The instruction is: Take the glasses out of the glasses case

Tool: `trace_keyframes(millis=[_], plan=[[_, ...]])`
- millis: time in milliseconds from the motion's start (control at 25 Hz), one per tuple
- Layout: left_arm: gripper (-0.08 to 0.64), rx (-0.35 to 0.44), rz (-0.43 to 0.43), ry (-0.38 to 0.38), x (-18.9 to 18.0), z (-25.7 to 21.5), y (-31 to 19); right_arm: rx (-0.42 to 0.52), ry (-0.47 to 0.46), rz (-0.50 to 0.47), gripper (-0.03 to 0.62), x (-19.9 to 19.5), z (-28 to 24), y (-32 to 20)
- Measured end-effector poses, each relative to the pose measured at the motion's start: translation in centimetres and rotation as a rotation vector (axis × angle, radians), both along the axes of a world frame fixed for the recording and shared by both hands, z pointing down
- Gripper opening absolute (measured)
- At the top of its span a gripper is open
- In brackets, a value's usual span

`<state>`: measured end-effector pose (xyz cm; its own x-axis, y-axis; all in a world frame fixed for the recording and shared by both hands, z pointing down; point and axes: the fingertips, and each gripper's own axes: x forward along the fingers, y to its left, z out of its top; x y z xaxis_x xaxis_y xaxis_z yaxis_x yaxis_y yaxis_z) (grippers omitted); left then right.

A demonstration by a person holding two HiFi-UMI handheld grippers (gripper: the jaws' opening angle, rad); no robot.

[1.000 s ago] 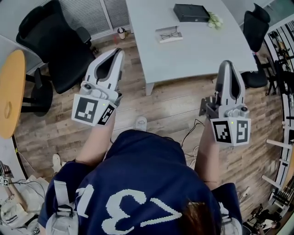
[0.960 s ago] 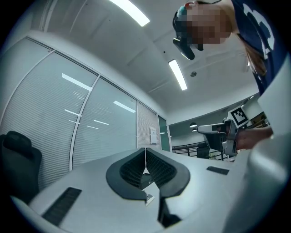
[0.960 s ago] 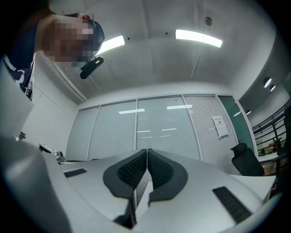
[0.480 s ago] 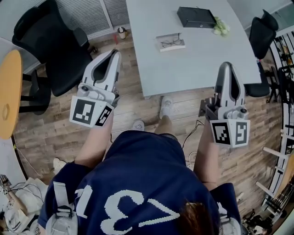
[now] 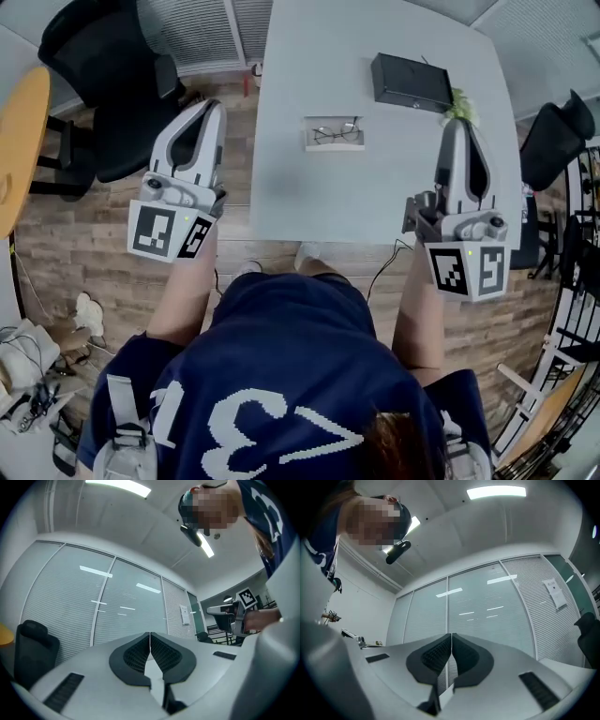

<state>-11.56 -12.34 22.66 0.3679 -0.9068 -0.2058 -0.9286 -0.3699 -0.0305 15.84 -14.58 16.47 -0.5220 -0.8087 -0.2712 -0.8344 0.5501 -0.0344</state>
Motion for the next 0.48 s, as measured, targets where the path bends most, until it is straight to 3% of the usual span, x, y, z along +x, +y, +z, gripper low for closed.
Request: trace_keyframes(millis=[240,480], plan=[[0.018,-0.028,-0.101,-0.009,1.7,0.8,-3.1,-0.048,0.01,-0.103,0.026,1.9,1.6,-5.7],[0.018,-0.077,-0.112,-0.001,2.7,2.5,-4.8,-0.125,0.094,-0.184,0.028,0.3,5.3,-8.3]])
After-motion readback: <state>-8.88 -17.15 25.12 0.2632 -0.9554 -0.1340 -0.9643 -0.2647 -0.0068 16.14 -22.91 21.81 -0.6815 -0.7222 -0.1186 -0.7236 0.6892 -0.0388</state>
